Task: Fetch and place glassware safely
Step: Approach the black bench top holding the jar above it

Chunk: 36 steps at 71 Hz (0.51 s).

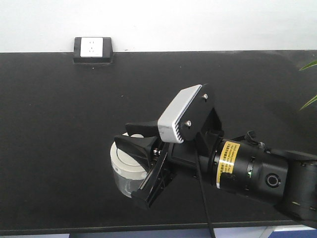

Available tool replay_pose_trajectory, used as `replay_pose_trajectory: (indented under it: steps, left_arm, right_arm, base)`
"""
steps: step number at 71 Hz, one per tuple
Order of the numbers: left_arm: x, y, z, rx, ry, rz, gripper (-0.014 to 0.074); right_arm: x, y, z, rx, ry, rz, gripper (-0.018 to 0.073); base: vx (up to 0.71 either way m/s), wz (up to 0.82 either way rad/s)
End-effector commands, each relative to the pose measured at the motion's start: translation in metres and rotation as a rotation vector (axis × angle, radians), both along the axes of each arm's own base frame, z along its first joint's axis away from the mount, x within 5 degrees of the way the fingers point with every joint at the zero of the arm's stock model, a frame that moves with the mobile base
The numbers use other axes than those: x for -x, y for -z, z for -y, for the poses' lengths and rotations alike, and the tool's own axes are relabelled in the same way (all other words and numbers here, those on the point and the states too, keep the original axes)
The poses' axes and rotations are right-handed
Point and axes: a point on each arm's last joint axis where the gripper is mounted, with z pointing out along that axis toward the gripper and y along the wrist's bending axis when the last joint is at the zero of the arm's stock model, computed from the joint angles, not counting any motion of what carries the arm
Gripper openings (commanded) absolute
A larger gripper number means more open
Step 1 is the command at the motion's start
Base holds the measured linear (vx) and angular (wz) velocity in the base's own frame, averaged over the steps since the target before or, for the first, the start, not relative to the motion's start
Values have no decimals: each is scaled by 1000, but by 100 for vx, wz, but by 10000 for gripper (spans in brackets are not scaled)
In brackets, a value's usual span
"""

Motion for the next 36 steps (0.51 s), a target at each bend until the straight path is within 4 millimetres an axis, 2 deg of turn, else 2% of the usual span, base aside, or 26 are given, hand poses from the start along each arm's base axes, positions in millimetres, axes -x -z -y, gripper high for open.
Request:
replay_pose_trajectory:
  steps: [1,36]
  left_arm:
    - [0,-15,1,18,9,94,-7]
    - [0,-15,1,18,9,94,-7]
  right_arm:
    - [4,-23,0,-104,-36,47,-3]
    - [4,-23,0,-104,-36,47,-3]
  base:
    - [7,4]
    - [8,4]
